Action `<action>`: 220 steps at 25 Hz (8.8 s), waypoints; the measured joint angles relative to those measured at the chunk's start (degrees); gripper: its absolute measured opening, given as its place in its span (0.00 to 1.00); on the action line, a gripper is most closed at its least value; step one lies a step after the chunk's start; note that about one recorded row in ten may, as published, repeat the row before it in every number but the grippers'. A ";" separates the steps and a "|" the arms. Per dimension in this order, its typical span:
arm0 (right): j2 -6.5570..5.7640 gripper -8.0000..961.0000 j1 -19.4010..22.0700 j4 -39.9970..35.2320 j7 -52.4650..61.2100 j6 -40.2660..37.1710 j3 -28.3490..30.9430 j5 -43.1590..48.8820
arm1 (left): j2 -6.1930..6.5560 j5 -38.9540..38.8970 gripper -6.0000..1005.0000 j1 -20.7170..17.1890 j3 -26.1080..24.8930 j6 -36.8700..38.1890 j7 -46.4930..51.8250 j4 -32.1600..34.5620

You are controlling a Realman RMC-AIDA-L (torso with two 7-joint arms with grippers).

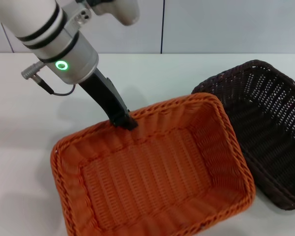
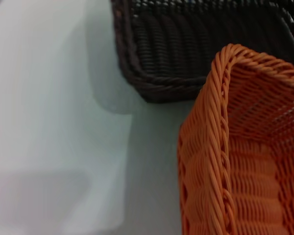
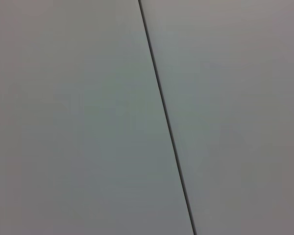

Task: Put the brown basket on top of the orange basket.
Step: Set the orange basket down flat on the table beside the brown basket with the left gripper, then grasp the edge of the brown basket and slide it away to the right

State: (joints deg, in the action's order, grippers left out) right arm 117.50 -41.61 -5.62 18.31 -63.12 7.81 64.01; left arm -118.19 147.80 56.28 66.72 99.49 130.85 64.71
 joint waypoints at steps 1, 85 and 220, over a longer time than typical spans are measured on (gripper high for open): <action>0.00 0.59 -0.06 0.00 -0.01 0.17 0.04 0.00 | 0.00 0.00 0.24 0.00 0.00 0.00 0.00 0.00; -8.56 0.58 6.07 -54.30 57.55 -51.77 -55.57 84.28 | -0.38 -103.29 0.81 -23.54 5.43 -45.12 -73.27 -27.13; -14.51 0.19 11.69 -43.38 61.36 -58.76 -24.03 74.06 | 0.11 -104.24 0.81 -24.70 0.21 -46.91 -72.70 -31.76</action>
State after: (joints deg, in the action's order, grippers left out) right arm 102.99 -29.92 -49.00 79.67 -121.88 -16.22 138.08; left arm -118.08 43.57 31.58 66.93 52.58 58.15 32.95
